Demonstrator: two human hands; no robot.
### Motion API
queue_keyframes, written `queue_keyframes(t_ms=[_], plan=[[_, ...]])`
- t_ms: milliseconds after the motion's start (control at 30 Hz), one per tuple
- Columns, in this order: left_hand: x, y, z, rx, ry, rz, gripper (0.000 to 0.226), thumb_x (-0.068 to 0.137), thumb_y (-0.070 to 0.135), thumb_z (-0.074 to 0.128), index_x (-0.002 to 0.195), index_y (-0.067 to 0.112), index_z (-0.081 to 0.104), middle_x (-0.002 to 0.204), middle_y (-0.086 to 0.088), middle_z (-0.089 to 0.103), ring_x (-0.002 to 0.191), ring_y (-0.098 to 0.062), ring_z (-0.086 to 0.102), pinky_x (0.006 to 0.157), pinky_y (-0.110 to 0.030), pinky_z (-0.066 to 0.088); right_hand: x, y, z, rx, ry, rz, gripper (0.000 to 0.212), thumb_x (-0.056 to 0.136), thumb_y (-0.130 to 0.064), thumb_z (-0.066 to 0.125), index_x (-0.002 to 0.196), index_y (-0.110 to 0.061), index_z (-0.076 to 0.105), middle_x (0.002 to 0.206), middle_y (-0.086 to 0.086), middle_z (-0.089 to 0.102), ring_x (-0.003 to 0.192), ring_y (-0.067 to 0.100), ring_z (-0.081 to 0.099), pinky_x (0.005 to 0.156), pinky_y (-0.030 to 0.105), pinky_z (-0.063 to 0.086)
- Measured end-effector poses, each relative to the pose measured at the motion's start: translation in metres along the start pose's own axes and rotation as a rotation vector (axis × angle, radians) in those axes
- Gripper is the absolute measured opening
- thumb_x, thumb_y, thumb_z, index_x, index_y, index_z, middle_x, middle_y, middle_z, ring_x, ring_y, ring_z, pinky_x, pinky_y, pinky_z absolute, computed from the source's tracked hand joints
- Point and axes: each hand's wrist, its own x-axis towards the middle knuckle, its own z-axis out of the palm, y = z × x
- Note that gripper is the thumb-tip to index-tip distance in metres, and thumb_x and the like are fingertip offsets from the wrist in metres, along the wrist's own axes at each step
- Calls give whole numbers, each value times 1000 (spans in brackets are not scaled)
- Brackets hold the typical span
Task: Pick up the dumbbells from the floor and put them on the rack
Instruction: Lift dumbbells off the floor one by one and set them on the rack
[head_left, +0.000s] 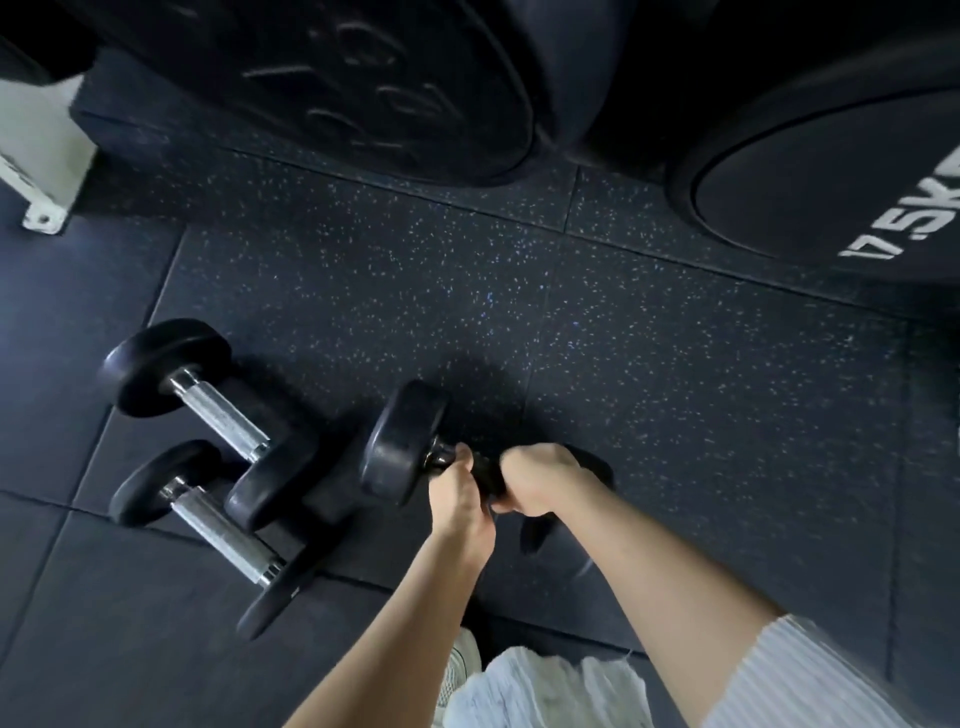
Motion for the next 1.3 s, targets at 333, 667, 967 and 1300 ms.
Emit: queue_keyframes(t_ms=[333,667,967,1300], plan=[[-89,-17,-23,152,2,-48,23,89,4,48,66,7,52,66,-9,52,57,-20,47,49,-26,36,-95,-6,28,100,23,8,43,91,-44,53,118,-11,57,118,10,66,111,32,62,83,33,48],[-326,10,-17,317,-35,-27,20,77,-13,47,63,0,55,60,-12,58,61,-25,52,52,-29,40,-322,-3,-18,294,51,38,41,90,-43,53,118,-13,57,119,10,65,111,32,61,77,32,43],[-593,68,12,600,-344,94,24,78,-20,42,71,-2,56,68,-14,58,67,-26,58,65,-31,49,-583,6,-107,647,117,147,25,83,-45,57,83,-20,59,82,0,64,88,25,67,68,28,44],[-754,117,105,995,-625,302,17,77,-12,51,68,2,53,79,-14,52,84,-28,52,81,-39,47,-724,45,-181,1145,460,236,19,72,-32,66,58,-21,62,65,-4,68,79,21,70,90,41,55]])
